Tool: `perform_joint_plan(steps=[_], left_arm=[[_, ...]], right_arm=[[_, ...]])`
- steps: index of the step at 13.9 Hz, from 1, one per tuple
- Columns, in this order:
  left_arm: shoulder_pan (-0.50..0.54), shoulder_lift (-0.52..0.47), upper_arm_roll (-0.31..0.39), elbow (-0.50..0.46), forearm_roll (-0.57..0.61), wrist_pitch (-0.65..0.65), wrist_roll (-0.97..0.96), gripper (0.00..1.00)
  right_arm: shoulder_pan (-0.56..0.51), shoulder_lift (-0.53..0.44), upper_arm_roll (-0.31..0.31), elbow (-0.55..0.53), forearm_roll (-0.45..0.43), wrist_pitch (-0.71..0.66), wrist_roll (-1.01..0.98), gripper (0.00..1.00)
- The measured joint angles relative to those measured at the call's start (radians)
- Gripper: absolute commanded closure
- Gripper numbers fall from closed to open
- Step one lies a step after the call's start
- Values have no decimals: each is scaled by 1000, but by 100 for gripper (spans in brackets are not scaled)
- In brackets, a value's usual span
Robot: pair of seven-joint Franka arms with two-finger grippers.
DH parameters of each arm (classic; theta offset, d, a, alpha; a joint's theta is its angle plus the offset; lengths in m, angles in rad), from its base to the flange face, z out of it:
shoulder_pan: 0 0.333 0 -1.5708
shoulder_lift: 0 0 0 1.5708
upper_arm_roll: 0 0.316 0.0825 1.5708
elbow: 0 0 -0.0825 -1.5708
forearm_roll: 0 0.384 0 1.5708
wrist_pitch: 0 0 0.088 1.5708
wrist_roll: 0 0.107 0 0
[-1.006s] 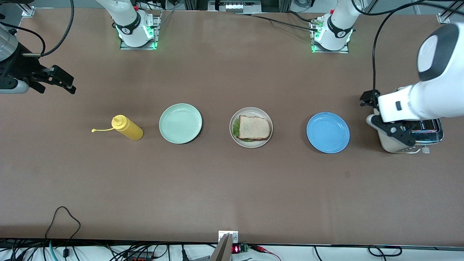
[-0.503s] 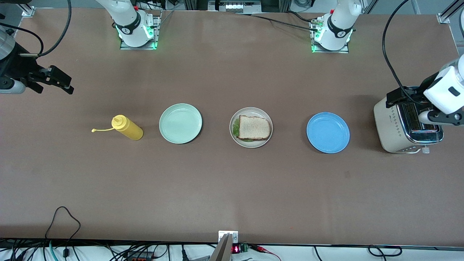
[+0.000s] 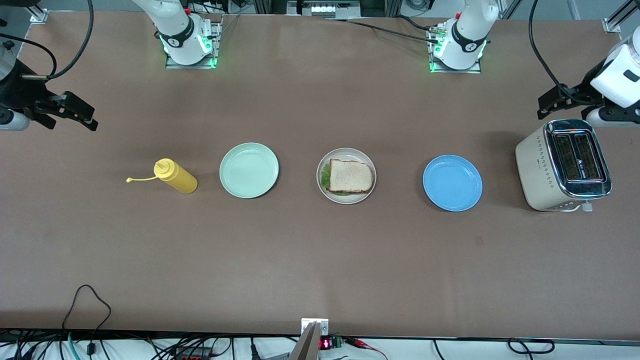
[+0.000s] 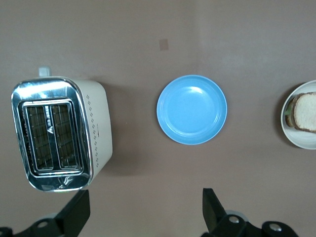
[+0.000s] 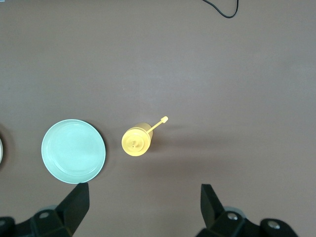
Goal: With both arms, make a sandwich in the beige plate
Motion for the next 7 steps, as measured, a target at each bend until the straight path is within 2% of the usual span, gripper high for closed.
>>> perform_joint_plan(steps=[7], left_arm=[[-9,2,-15,2,0,0,42,0]], right_arm=[[0,0,1,3,1,0,0,0]])
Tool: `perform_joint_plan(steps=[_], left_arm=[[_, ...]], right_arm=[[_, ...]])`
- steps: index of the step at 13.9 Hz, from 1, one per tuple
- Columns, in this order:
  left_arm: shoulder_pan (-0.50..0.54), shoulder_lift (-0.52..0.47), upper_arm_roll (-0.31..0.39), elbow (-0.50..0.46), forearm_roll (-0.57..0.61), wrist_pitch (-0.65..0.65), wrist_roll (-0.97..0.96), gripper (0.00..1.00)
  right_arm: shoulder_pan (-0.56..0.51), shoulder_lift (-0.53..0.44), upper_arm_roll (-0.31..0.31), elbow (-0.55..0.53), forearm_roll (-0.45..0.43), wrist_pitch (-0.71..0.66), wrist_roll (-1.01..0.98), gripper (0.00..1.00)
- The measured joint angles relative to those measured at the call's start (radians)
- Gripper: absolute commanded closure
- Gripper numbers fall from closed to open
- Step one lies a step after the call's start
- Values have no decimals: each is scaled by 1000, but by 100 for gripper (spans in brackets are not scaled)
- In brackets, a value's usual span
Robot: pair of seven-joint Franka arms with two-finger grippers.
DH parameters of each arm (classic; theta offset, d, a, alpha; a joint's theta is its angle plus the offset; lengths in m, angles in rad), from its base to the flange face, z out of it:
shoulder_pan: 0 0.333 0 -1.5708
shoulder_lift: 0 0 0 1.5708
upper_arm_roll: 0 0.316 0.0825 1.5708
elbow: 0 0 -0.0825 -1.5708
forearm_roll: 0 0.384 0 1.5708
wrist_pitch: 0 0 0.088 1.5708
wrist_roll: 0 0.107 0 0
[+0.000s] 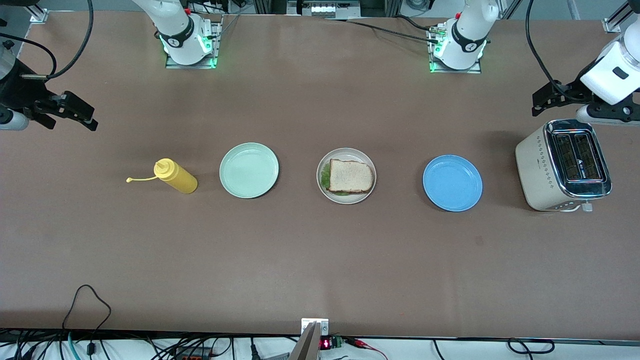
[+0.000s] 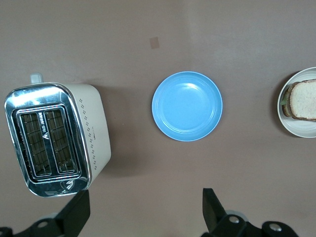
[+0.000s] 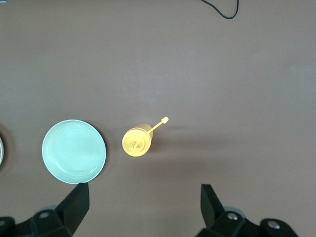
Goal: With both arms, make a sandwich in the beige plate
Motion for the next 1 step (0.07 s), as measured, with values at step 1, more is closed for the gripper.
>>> perform_joint_plan(steps=[1], left_arm=[[-1,0,0,0,0,0,0,0]], right_arm=[[0,0,0,0,0,0,0,0]])
